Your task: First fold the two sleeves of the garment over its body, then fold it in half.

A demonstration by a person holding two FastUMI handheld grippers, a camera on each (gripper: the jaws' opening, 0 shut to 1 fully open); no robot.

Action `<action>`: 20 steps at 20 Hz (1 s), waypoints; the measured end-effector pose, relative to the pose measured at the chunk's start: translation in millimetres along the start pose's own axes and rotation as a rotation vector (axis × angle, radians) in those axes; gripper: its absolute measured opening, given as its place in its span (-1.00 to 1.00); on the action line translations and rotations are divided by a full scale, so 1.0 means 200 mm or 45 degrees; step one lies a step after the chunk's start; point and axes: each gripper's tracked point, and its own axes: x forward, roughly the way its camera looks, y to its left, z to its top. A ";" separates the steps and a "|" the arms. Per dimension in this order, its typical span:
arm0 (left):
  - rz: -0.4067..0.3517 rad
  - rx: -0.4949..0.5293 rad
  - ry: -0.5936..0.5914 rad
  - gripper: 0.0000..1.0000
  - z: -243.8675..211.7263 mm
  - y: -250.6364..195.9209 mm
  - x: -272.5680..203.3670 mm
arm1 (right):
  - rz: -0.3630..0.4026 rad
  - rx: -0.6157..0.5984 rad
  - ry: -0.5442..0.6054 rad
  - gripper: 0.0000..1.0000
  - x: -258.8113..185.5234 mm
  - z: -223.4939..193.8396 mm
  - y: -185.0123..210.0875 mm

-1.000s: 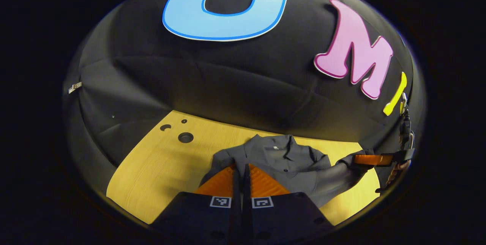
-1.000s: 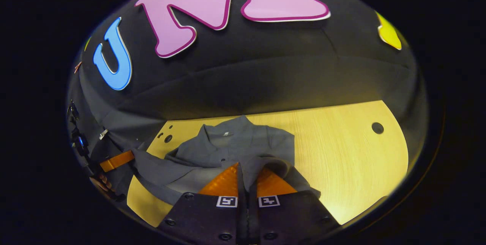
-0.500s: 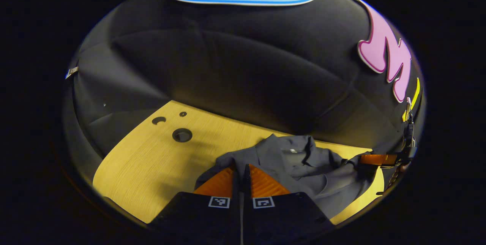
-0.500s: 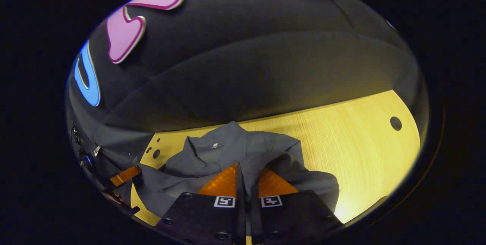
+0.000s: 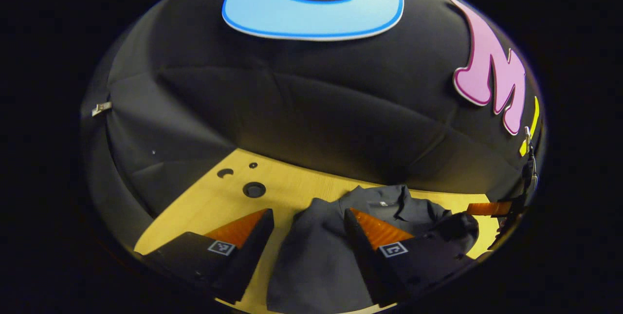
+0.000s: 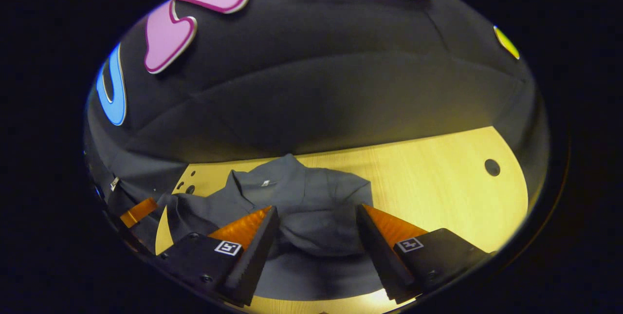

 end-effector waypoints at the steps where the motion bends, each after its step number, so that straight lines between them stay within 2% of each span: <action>1: -0.012 0.000 -0.022 0.87 0.04 -0.01 -0.06 | -0.011 -0.015 -0.029 0.98 -0.06 0.03 -0.01; 3: -0.018 0.028 -0.065 0.93 0.11 -0.01 -0.21 | -0.042 -0.052 -0.093 0.97 -0.20 0.07 -0.03; 8: -0.014 0.124 -0.176 0.92 0.19 -0.01 -0.62 | -0.095 -0.128 -0.263 0.97 -0.60 0.12 -0.02; 9: 0.003 0.134 -0.194 0.92 0.19 0.01 -0.71 | -0.105 -0.134 -0.295 0.76 -0.68 0.13 -0.01; 10: 0.005 0.137 -0.219 0.92 0.19 0.01 -0.80 | -0.115 -0.140 -0.317 0.97 -0.77 0.12 -0.01; 16: 0.006 0.174 -0.353 0.92 0.20 0.00 -1.27 | -0.123 -0.109 -0.476 0.97 -1.22 0.06 0.08; 20: -0.011 0.154 -0.410 0.92 0.17 -0.03 -1.50 | -0.125 -0.160 -0.526 0.97 -1.44 -0.07 0.14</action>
